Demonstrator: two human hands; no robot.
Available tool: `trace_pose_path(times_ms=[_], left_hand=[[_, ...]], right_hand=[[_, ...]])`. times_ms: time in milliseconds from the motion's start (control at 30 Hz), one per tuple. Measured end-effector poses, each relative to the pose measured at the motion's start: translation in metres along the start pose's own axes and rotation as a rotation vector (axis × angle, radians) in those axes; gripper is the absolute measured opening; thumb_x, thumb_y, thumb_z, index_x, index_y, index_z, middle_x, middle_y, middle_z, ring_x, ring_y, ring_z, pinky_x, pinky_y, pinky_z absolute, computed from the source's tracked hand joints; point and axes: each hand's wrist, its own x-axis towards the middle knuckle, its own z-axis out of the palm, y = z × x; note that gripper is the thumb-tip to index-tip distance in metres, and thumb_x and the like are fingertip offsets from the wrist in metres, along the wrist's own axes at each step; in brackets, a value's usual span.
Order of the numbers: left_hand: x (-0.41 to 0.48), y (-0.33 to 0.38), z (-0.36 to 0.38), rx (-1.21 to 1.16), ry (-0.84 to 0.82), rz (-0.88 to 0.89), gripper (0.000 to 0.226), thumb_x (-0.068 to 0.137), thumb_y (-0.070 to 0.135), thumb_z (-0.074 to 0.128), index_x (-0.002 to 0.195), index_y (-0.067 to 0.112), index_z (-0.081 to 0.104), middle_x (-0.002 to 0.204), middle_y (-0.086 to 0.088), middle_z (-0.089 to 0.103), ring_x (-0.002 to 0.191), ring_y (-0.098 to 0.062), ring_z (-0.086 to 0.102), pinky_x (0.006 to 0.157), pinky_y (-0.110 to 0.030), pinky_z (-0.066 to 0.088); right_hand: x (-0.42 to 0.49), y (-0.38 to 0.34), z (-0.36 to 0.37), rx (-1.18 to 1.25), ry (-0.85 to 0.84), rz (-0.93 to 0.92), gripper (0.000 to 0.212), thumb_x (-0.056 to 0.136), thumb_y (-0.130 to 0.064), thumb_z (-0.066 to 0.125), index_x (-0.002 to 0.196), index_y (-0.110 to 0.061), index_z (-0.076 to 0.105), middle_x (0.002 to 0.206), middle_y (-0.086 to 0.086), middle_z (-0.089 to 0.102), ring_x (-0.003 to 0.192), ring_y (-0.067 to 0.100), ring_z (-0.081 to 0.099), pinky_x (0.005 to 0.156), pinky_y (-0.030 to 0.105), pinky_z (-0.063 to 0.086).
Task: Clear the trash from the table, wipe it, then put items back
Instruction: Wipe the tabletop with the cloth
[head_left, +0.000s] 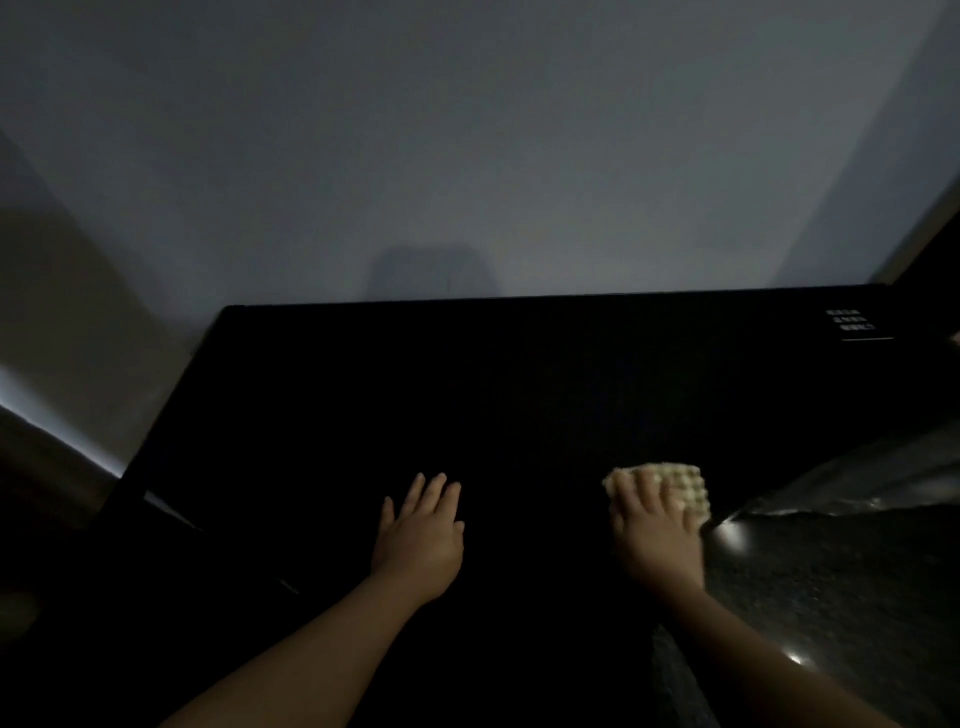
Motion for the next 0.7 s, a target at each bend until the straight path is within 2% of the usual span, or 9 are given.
trace_pose_path(times_ms=[133,200,233,367,467,533,600,633,700], left_hand=[[-0.002,0.017,0.006,0.063,-0.001,0.01,0.053,0.104,0.034,0.016,0.153,0.022,0.001,0.16,0.005,-0.01,0.147,-0.015,-0.014,0.12,-0.043,-0.003],[-0.005,0.024,0.01,0.081,-0.016,0.036,0.053,0.104,0.034,0.016,0.153,0.022,0.001,0.16,0.005,-0.01,0.147,-0.014,-0.014,0.12,-0.043,-0.004],[-0.007,0.026,0.011,0.078,-0.029,0.055,0.053,0.104,0.034,0.016,0.153,0.021,0.001,0.16,0.005,-0.009,0.146,-0.014,-0.014,0.12,-0.044,-0.004],[-0.016,0.034,0.015,0.077,-0.066,0.091,0.052,0.104,0.032,0.016,0.153,0.02,0.0,0.16,0.004,-0.01,0.146,-0.014,-0.014,0.12,-0.044,-0.004],[-0.021,0.037,0.022,0.075,-0.057,0.081,0.053,0.104,0.032,0.016,0.153,0.02,0.001,0.16,0.003,-0.01,0.147,-0.014,-0.013,0.12,-0.044,-0.003],[-0.022,0.04,0.026,0.06,-0.044,0.06,0.053,0.104,0.033,0.017,0.153,0.02,0.001,0.16,0.004,-0.011,0.147,-0.014,-0.013,0.12,-0.043,-0.003],[-0.022,0.046,0.029,0.058,-0.03,0.018,0.053,0.104,0.034,0.016,0.153,0.02,0.0,0.16,0.004,-0.011,0.147,-0.014,-0.012,0.12,-0.042,-0.001],[-0.022,0.05,0.031,0.064,-0.018,-0.007,0.053,0.104,0.034,0.016,0.153,0.02,0.0,0.16,0.004,-0.011,0.147,-0.014,-0.012,0.12,-0.041,0.0],[-0.023,0.056,0.033,0.081,-0.01,-0.03,0.053,0.104,0.035,0.017,0.153,0.021,0.001,0.16,0.003,-0.01,0.147,-0.015,-0.011,0.12,-0.041,0.001]], right_hand=[[-0.023,-0.034,0.02,-0.072,-0.155,-0.408,0.066,0.091,-0.058,0.0,0.15,-0.033,0.016,0.159,-0.001,0.008,0.147,0.028,0.005,0.115,0.039,0.001],[-0.016,-0.02,0.015,-0.124,-0.128,-0.429,0.068,0.09,-0.058,0.002,0.139,-0.033,0.041,0.147,-0.002,0.043,0.135,0.029,0.041,0.109,0.041,0.025],[-0.013,-0.006,0.01,-0.128,-0.088,-0.41,0.064,0.09,-0.056,0.005,0.135,-0.033,0.045,0.143,-0.003,0.048,0.131,0.026,0.046,0.107,0.04,0.033],[-0.011,0.075,-0.001,-0.059,-0.042,-0.122,0.051,0.099,-0.041,0.015,0.149,-0.037,0.01,0.16,-0.007,0.001,0.147,0.02,-0.001,0.117,0.037,0.005],[-0.027,0.081,-0.004,0.007,0.006,0.006,0.051,0.1,-0.038,0.018,0.15,-0.035,0.007,0.16,-0.003,-0.001,0.147,0.021,-0.003,0.117,0.039,0.006],[-0.038,0.056,0.007,-0.01,0.001,-0.073,0.06,0.091,-0.045,0.01,0.148,-0.03,0.022,0.158,0.0,0.016,0.145,0.027,0.018,0.114,0.044,0.02],[-0.053,0.027,0.014,-0.005,-0.01,-0.235,0.06,0.084,-0.046,0.019,0.137,-0.029,0.041,0.148,0.003,0.041,0.132,0.033,0.043,0.103,0.048,0.037],[-0.058,0.017,0.02,-0.015,-0.01,-0.336,0.066,0.081,-0.048,0.016,0.139,-0.028,0.04,0.151,0.001,0.035,0.136,0.033,0.037,0.107,0.048,0.031],[-0.063,0.013,0.02,-0.051,-0.051,-0.476,0.081,0.073,-0.054,0.001,0.148,-0.032,0.025,0.15,-0.01,0.001,0.143,0.021,0.005,0.114,0.037,0.006]])
